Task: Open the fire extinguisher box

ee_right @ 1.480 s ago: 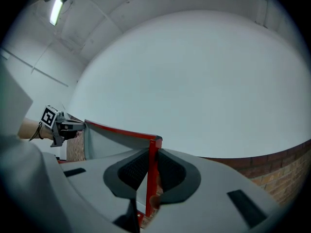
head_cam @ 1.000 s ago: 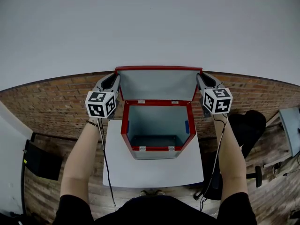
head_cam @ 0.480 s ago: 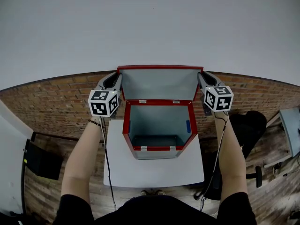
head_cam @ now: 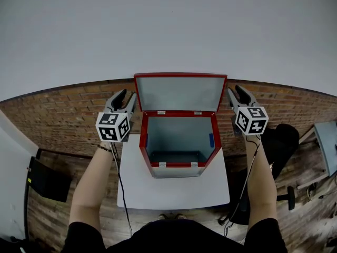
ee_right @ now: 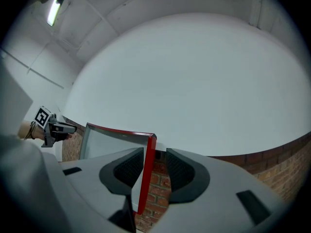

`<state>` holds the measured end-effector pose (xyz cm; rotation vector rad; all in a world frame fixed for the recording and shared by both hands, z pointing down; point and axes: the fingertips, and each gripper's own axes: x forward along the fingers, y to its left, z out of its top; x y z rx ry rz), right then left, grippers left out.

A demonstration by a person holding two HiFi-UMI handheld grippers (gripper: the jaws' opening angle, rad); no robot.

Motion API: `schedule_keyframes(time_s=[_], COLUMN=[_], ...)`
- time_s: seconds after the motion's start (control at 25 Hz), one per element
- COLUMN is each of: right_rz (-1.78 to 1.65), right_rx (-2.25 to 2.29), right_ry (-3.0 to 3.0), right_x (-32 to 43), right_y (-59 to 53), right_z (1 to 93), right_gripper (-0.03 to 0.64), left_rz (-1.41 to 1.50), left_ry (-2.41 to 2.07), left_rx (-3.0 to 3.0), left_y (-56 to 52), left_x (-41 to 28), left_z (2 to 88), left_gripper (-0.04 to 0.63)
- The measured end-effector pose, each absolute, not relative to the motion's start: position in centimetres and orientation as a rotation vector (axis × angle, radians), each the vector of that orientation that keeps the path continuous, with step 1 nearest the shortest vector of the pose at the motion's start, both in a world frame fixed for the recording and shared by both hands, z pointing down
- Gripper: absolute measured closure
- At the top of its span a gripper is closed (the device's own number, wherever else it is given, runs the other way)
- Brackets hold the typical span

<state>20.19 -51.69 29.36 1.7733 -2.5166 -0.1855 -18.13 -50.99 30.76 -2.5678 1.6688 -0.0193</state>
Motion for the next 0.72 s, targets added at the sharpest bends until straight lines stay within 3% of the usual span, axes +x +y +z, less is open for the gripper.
schedule_keyframes(time_s=[0.4,0.52,0.72], right_rz=[-0.191,-0.182,-0.097], right_rx=[1.623,1.566,1.528], right_ry=[-2.725,-2.777,-2.841], right_x=[15.0,12.9,11.0], right_y=[-39.4,-36.3,-32.9], right_z=[29.6,30.6,32.6], right_gripper=[0.484,0.547,0.581], left_rz=[0.178,0.235,0.265], left_ry=[1.515,1.446,1.378], left_rx=[-2.636,-2.685,-2.748], left_y=[-38.9,-35.7,-31.8], left_x=[-14.8,-12.6,-10.3], left_z=[31.3,32.2,33.9], left_gripper=[0.425,0.474,0.503])
